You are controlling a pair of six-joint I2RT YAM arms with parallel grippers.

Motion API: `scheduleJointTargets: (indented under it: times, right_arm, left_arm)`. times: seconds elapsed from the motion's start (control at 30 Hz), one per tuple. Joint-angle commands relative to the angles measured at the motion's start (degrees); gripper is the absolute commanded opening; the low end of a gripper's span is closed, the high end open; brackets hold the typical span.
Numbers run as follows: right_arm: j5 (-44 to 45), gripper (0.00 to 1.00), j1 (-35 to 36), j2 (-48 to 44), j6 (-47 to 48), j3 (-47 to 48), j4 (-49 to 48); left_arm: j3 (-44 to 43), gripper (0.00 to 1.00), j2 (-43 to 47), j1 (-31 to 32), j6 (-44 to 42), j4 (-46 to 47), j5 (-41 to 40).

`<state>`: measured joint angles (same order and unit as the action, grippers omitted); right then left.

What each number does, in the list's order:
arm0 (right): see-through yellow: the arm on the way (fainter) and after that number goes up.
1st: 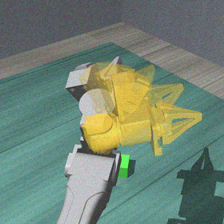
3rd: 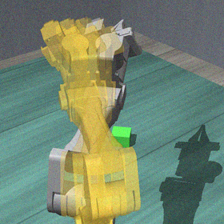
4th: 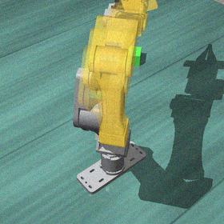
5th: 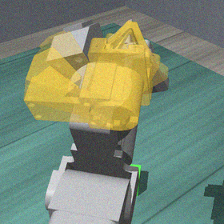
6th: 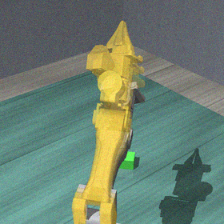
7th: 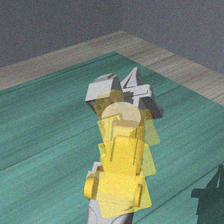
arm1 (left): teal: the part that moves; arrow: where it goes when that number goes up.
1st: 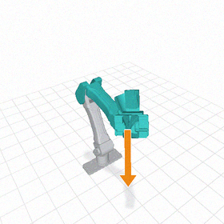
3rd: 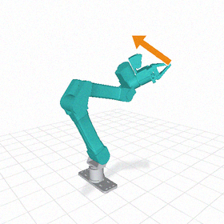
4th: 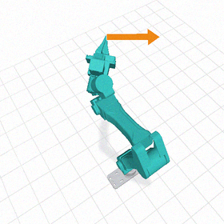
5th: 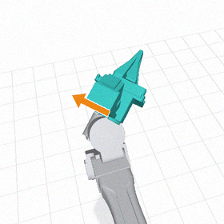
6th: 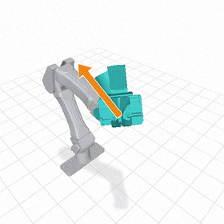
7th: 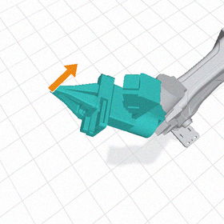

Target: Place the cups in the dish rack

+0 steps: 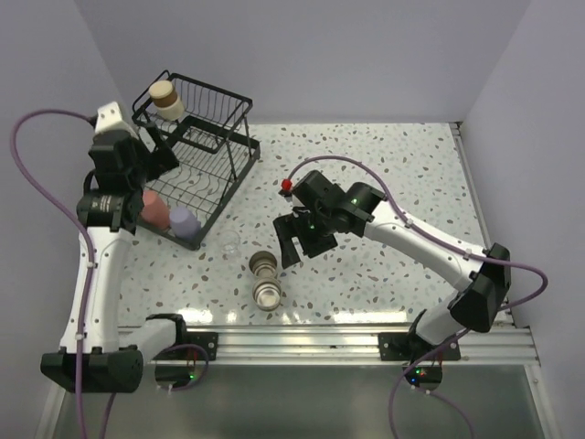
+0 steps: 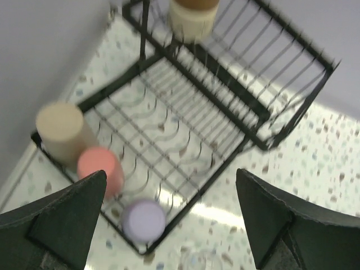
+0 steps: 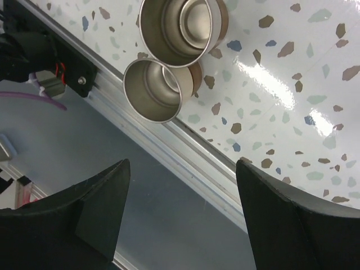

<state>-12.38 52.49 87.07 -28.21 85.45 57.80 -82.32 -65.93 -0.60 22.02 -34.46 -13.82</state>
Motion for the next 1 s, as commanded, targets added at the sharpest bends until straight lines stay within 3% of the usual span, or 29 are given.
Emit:
scheduleJointTargets:
  times: [0.0,0.13,0.43,0.77,0.97]
  right_arm:
    - [2.2,0.79,0.9,2.8,0.4,0.4,-4.0]
    - [2.1,0.76,1.5,8.0,-0.1,3.0,-5.7]
    - [3.9,0.63,1.4,16.4,0.0,5.7,-9.9]
    - [5.6,0.53,1.4,22.2,-1.1,6.7,-11.9]
    - [7.8,0.42,1.4,24.0,-1.9,6.0,-12.1]
  left_arm:
    - [10.7,1.0,6.8,0.2,3.7,-4.7,6.3]
    - [22.0,1.0,18.0,0.2,6.2,-8.8,9.6]
    - [29.4,1.0,29.3,0.2,8.6,-17.5,17.2]
    - [30.3,1.0,33.6,0.2,8.5,-22.8,18.0]
    - [30.7,1.0,32.3,0.2,7.9,-21.1,18.9]
